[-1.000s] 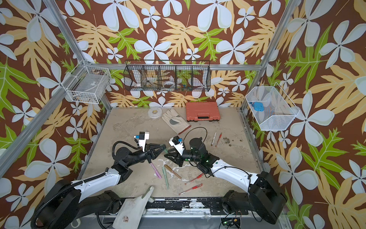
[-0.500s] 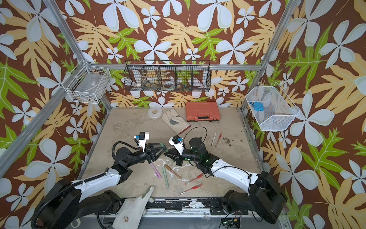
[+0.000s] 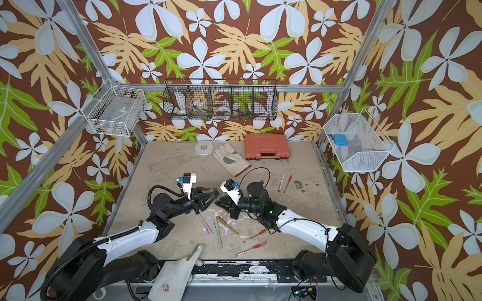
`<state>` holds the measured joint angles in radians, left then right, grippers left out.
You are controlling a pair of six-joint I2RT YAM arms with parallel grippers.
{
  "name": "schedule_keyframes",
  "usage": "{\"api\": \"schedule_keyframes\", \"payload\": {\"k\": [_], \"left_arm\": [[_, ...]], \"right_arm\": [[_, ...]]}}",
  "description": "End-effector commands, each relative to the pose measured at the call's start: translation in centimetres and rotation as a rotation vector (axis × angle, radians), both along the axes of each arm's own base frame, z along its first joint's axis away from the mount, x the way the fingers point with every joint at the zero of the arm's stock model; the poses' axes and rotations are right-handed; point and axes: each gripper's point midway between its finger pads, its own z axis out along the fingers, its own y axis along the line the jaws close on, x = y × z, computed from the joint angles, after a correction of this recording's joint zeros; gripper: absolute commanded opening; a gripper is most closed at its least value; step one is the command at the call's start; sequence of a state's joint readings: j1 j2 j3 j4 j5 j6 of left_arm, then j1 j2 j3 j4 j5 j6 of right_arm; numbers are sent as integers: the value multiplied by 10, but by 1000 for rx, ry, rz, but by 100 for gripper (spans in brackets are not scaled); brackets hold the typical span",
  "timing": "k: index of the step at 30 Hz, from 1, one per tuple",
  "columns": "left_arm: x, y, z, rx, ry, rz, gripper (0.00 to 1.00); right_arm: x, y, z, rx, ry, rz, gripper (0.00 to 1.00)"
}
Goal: Remove pen caps from pens
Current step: Open the pen cap on the pen.
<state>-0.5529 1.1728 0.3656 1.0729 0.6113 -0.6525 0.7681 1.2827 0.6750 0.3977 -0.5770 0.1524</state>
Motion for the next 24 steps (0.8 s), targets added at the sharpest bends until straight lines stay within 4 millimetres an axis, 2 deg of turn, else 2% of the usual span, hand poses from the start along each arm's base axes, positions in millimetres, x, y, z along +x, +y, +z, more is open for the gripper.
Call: {"api": "schedule_keyframes", "payload": {"k": [1,11,24], "left_arm": [[-3,-1,9,-17,-31,-16,29],[-2,0,8,-19,-31,-6,0],[4,13,16,-40,-16,86,0]], "right_arm": [[-3,1,6,12,-29,16,0],[-1,-1,6,3,-33,7,0],[5,8,-9,-134,-121,-108,0]]}}
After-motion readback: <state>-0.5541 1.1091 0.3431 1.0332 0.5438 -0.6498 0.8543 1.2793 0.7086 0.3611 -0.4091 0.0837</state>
